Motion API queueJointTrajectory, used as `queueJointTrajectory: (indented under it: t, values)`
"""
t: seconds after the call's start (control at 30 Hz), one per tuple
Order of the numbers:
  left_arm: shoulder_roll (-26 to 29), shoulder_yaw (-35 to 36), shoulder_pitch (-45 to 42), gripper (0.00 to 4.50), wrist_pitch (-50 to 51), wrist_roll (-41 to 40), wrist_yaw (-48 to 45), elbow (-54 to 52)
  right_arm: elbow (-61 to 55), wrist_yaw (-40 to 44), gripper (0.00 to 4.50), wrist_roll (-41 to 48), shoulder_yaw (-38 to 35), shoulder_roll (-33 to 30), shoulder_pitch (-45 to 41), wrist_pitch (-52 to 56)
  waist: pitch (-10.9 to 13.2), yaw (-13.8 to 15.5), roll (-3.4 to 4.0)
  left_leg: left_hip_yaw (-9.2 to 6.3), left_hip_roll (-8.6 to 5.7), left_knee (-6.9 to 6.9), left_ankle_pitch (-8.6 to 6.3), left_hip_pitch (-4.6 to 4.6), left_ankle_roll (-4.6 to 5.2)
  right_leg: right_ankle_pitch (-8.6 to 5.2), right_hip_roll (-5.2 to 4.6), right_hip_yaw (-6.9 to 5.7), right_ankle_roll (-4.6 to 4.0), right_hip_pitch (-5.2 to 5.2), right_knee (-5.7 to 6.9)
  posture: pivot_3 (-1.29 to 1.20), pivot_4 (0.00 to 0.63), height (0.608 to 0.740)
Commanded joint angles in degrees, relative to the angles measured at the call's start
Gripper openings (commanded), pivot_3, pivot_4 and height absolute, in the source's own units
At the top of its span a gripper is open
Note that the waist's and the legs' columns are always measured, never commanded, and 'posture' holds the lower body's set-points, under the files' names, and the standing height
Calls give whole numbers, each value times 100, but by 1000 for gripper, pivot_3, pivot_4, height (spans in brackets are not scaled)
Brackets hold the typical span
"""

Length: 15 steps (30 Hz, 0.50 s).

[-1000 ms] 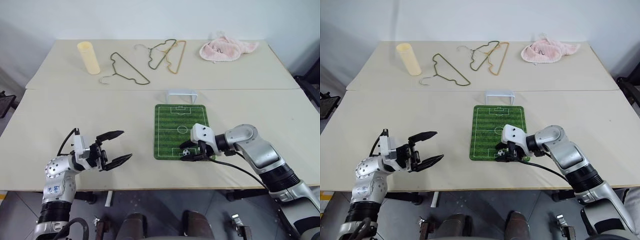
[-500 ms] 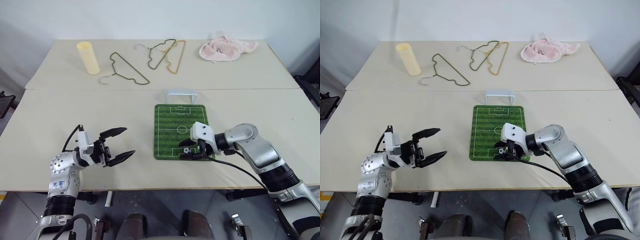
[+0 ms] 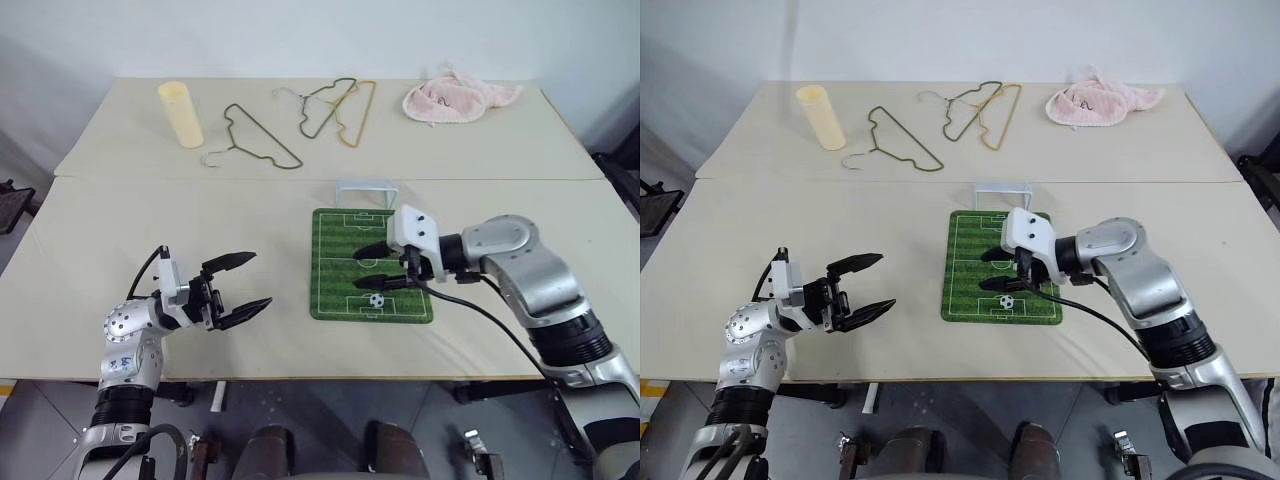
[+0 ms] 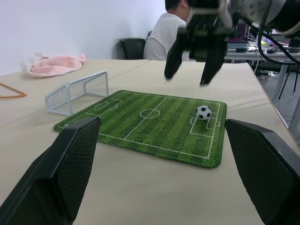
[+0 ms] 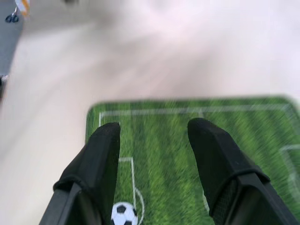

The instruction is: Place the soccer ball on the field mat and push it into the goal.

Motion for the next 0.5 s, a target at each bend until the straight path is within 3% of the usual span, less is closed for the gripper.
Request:
queueJointTrajectory:
  t: [0.03, 0.13, 0.17, 0.33, 0.5]
  values:
    - [16, 2, -66, 4500, -73, -21, -92, -11, -582, 114, 1271, 292, -326, -306, 560, -69, 1, 4, -1, -1, 0, -1, -1, 0, 0, 0, 0, -2, 0, 2, 0, 0, 150, 740]
    - [31, 6, -100, 4500, -58, -22, -153, 23, -850, 145, 173, 363, -371, -495, 1010, -108, 1, -18, -2, 1, 0, -1, -1, 0, -1, 0, 0, -2, 0, 1, -2, 0, 150, 740]
    - [38, 6, -118, 4500, -45, -24, -167, 28, -908, 157, 24, 383, -371, -535, 1128, -126, 1, -33, -2, 1, 0, 0, -1, 0, -1, 0, 0, -2, 0, 2, -2, 0, 150, 740]
    - [80, 9, -171, 4500, 10, -33, -269, 51, -846, 136, 24, 367, -224, -505, 1456, -281, 1, -42, -2, 5, 2, 2, -1, 5, -1, 0, 0, 2, 0, 2, 2, 0, 150, 740]
    - [92, 0, -251, 4500, 54, -20, -291, 62, -55, 121, 24, 19, 157, -199, 1338, -822, 2, -35, -3, 4, 1, 2, -1, 5, -1, 0, 0, 1, 0, 3, 2, 0, 150, 740]
